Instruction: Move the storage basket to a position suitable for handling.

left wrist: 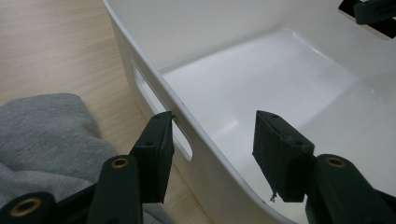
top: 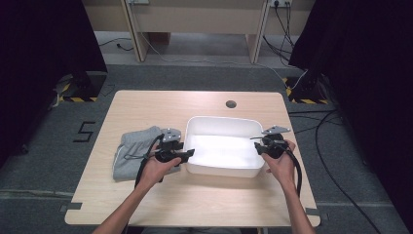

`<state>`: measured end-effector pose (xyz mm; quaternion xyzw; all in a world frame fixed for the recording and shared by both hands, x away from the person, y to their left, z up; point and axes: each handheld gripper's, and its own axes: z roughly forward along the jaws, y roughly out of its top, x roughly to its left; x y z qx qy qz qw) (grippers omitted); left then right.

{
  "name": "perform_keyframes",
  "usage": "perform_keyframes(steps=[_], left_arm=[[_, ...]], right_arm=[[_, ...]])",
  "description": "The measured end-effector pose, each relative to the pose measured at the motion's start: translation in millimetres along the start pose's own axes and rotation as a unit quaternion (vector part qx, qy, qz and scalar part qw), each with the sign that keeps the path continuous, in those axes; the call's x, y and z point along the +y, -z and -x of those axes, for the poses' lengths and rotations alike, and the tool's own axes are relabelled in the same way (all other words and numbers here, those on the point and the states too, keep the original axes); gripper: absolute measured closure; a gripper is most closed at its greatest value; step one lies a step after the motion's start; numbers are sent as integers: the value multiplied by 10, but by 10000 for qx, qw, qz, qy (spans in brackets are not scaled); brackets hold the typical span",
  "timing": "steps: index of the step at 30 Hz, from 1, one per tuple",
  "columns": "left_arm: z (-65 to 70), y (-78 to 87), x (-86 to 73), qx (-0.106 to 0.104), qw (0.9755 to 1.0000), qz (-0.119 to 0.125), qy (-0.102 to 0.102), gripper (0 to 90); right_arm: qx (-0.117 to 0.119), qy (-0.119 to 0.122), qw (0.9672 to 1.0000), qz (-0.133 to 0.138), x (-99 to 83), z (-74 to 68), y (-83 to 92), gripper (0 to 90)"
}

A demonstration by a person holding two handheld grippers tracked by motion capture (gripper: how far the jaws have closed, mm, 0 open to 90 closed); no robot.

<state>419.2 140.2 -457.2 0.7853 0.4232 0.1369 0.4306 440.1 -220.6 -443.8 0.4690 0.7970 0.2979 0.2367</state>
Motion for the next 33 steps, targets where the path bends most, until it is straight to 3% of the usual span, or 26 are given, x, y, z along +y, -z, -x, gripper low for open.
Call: perform_keyframes(steps=[4,7,10,23,26,27,29,30,31,32,33], left_arm=[[-3,-26,42,70,9999,-84,-62,466],[-62,-60,63,42,9999,6,153,467],[-100,-63,66,35,9997,34,226,480],[-209,-90,101,26,9994,93,323,476],[-208,-57,91,-77,9987,253,430,426],[-210,2,89,-189,9978,393,493,401],[-216,55,91,-273,9972,473,515,381],[-244,143,94,-384,9950,615,687,374],[-244,143,94,-384,9950,615,687,373],[-263,188,96,-398,9941,681,741,373],[-286,252,94,-369,9938,724,765,378]], right_arm=[[7,-61,10000,9,30,30,-34,642],[0,-60,10000,8,81,50,-85,644],[-14,-56,10000,2,114,50,-116,644],[91,-78,9999,59,231,102,-247,641],[121,-25,9999,84,229,102,-230,575],[69,-87,9998,182,227,102,-183,460],[32,-105,9996,267,225,106,-139,451],[-204,-46,9991,377,204,91,-8,391],[-250,-15,9989,402,192,77,37,385],[-250,-15,9989,402,192,77,37,385],[-69,56,9990,447,146,18,145,373]])
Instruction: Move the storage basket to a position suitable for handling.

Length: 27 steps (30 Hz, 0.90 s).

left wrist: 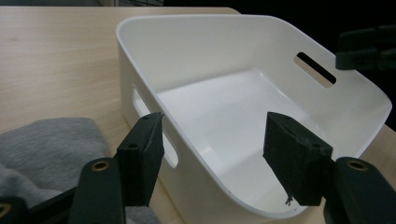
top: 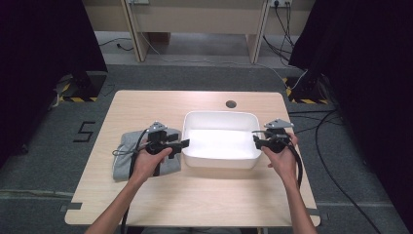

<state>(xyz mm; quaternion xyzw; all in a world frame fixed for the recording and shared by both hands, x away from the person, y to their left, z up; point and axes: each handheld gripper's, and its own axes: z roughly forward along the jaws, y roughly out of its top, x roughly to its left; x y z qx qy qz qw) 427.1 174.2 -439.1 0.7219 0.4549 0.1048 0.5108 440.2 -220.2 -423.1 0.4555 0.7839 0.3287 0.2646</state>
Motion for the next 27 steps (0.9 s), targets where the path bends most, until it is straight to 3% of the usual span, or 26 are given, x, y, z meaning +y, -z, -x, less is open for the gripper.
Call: perform_keyframes(steps=[1,2,7,11,12,14,15,16,18,20,21,22,27], left_arm=[[0,0,0,0,10000,0,0,378],[-2,44,-6,-25,10000,-31,-6,375],[-26,184,-46,74,9998,-110,-144,356],[-108,294,-89,211,9996,-76,-152,342],[-192,354,-134,335,9994,-58,-86,340],[-237,377,-162,427,9990,-70,-92,338],[-335,415,-225,686,9974,-115,-171,324],[-335,415,-225,686,9974,-115,-171,318],[-452,459,-292,930,9953,-196,-177,305],[-548,497,-338,1179,9925,-264,-207,286],[-630,511,-374,1363,9899,-341,-211,279],[-630,511,-374,1363,9899,-341,-211,274],[-889,405,-531,1826,9791,-868,-235,267]], right_arm=[[0,0,10000,0,0,0,0,373],[213,-22,9997,83,-40,-59,81,371],[535,-109,9979,358,-138,-156,274,342],[597,-75,9969,503,-234,-239,413,331],[617,-77,9965,563,-317,-296,491,326],[637,-76,9963,568,-352,-318,515,326],[680,-65,9959,587,-472,-388,584,326],[680,-65,9959,587,-472,-388,584,326],[717,-66,9955,610,-572,-438,636,324],[720,-107,9953,643,-658,-487,675,322],[741,-114,9949,680,-719,-521,678,322],[741,-114,9949,680,-719,-521,678,322],[799,-105,9948,623,-858,-635,575,321]])
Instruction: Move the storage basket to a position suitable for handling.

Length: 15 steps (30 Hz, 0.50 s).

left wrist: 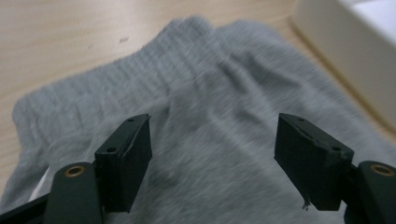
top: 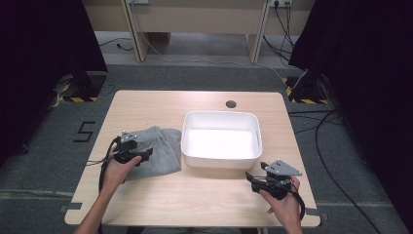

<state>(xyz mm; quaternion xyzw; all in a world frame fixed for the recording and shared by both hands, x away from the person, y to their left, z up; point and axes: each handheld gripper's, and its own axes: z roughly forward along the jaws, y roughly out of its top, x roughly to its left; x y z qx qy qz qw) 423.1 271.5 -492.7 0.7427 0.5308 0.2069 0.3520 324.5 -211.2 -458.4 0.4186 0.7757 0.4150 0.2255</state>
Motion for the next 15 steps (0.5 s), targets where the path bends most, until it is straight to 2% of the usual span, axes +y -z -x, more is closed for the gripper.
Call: perform_keyframes(steps=[1,3,5,7,10,11,15], left_arm=[[0,0,0,0,10000,0,0,266],[-30,-89,-80,63,9997,-220,-97,266],[-14,-90,-130,125,9998,-111,-148,277],[61,-53,-174,261,9990,-170,-314,303],[106,-23,-229,306,9990,-111,-319,322],[113,22,-275,222,9992,-109,-323,325],[152,119,-391,176,9993,-25,-314,327]], right_arm=[[0,0,10000,0,0,0,0,321],[-34,56,9999,-78,-41,-33,-53,321],[0,100,9998,-144,-71,-67,-87,322],[30,124,9998,-166,-81,-90,-97,321],[41,151,9998,-159,-81,-107,-101,321],[55,204,9997,-159,-78,-134,-89,321],[71,234,9995,-175,-80,-166,-85,321]])
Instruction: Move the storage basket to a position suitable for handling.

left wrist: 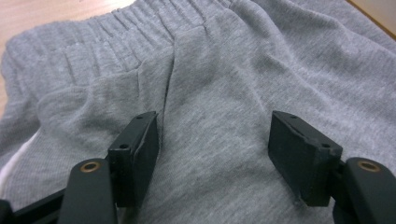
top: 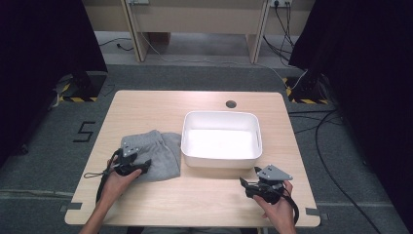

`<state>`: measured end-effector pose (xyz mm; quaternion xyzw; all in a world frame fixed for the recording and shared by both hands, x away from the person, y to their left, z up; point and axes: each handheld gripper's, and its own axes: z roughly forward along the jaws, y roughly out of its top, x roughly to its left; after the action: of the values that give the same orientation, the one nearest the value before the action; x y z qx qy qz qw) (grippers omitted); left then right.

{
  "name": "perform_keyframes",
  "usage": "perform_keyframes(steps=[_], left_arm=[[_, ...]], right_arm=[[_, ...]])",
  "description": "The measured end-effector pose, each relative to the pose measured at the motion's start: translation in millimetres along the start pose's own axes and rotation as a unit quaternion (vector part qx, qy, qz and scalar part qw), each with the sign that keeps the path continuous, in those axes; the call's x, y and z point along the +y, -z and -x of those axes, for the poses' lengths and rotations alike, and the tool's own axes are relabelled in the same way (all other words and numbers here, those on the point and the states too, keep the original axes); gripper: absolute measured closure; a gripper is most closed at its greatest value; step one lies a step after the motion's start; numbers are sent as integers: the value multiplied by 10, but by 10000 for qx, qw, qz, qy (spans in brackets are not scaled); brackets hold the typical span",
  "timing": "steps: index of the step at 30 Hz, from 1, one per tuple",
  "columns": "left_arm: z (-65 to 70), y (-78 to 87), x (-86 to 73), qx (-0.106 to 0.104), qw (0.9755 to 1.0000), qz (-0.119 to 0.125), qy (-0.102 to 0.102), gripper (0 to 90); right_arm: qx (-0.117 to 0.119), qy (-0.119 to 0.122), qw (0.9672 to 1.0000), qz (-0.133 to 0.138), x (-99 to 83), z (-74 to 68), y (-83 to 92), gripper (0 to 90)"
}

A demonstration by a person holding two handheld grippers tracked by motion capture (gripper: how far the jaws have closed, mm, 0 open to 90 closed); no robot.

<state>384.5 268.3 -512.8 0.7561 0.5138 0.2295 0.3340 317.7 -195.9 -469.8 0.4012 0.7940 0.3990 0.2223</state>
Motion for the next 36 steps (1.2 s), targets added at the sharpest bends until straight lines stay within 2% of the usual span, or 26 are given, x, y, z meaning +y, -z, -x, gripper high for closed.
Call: perform_keyframes(steps=[8,15,19,20,21,25,26,29,33,36], left_arm=[[158,258,-238,-143,9999,15,-90,327],[280,406,-388,-239,9995,78,-178,327],[427,533,-508,-332,9992,101,-210,327],[503,591,-545,-414,9987,41,-298,325],[503,591,-545,-414,9987,41,-298,324],[734,715,-649,-578,9974,20,-431,321],[734,715,-649,-578,9974,20,-431,319],[876,738,-664,-644,9966,3,-520,314],[1064,706,-641,-940,9930,40,-710,289],[1134,682,-622,-1022,9922,39,-712,267]], right_arm=[[93,68,9999,-89,-11,-85,-74,321],[183,101,9998,-15,-13,-159,-109,327],[222,121,9997,-11,-5,-186,-129,328],[231,138,9996,-35,1,-199,-152,328],[231,138,9996,-35,1,-199,-152,328],[348,229,9991,-101,11,-281,-220,327],[348,229,9991,-101,11,-281,-220,327],[410,240,9988,-115,1,-308,-246,327],[499,227,9984,-115,4,-328,-269,328],[516,212,9984,-103,11,-341,-267,327]])
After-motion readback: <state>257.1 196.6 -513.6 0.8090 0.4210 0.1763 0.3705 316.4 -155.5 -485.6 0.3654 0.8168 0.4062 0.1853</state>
